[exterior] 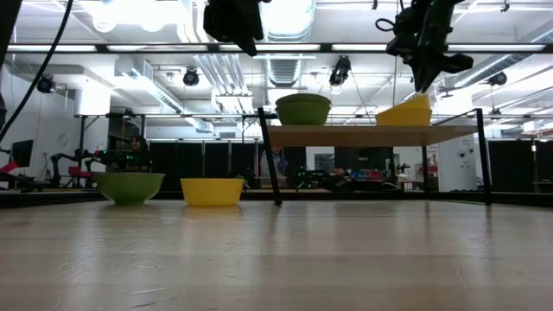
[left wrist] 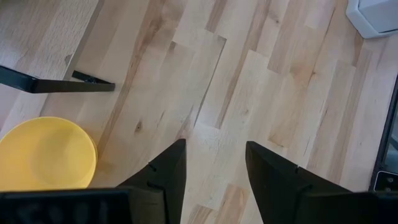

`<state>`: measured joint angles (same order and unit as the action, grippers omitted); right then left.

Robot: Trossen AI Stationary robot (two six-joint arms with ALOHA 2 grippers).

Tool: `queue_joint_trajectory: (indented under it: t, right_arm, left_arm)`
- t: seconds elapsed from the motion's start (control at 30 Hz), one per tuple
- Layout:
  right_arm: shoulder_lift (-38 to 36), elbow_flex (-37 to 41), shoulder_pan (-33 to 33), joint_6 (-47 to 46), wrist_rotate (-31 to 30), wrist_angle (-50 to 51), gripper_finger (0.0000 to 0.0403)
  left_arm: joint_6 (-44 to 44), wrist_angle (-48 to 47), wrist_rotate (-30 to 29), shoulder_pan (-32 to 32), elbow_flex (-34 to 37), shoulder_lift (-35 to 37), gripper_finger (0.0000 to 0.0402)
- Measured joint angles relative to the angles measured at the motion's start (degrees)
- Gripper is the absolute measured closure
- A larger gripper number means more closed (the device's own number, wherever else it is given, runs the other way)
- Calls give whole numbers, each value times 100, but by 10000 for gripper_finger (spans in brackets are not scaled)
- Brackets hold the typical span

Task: Pick & Place Mini bowls
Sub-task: Stack the bottom yellow bowl on the yellow bowl on the shelf

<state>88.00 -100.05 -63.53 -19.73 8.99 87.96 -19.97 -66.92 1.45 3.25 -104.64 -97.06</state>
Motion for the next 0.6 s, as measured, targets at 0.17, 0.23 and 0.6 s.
queue_joint_trajectory:
  t: [0.17,0.23,0.6]
  right_arm:
    - [39,9,2,-154,222,23,392]
    - [69,37,2,-196,220,22,394]
    - [92,535,-24,-245,-8,-13,394]
  left_arm:
    - [0,0,0,0,0,0,245]
    - [0,0,0,-2,0,0,245]
    - [0,0,0,-2,0,0,245]
